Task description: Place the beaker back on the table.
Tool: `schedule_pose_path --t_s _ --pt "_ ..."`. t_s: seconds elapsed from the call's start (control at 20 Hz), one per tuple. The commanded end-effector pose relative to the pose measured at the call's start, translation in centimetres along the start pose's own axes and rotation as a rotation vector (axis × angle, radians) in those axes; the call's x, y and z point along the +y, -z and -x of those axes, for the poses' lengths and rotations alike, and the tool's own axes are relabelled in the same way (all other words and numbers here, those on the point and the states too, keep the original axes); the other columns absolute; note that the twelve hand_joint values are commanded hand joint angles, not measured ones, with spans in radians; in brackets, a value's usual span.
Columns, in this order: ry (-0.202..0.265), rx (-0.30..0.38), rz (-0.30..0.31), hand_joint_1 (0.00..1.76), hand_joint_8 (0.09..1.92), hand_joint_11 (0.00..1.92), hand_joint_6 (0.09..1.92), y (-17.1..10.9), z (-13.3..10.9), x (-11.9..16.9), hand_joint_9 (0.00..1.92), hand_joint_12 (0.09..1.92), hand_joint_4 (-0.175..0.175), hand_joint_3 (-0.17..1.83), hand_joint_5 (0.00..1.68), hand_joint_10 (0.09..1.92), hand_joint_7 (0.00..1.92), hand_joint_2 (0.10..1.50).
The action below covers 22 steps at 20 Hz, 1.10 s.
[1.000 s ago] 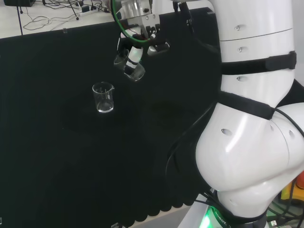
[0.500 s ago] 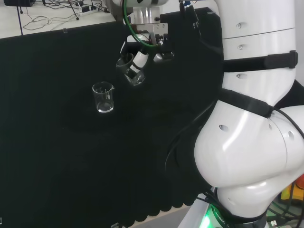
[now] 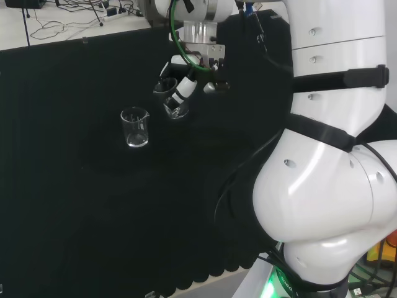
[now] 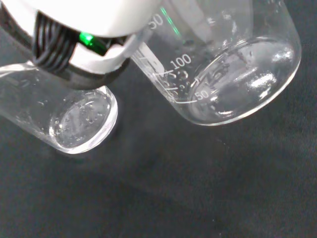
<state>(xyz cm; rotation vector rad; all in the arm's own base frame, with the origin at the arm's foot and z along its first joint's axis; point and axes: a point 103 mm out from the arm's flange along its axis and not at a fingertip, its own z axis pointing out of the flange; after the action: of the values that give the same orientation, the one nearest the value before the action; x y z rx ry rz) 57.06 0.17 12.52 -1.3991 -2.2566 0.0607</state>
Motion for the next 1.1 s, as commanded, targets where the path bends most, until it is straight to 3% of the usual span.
schedule_pose_path --t_s 0.05,1.1 --pt "0.008 0.040 0.033 1.11 0.30 1.09 0.80 -1.3 0.9 0.4 1.52 0.92 0.158 0.64 1.19 0.10 1.53 0.70" --pt "0.017 0.098 0.096 1.11 0.32 1.08 0.74 -3.1 1.1 1.7 1.50 0.94 0.175 0.55 1.21 0.11 1.50 0.74"
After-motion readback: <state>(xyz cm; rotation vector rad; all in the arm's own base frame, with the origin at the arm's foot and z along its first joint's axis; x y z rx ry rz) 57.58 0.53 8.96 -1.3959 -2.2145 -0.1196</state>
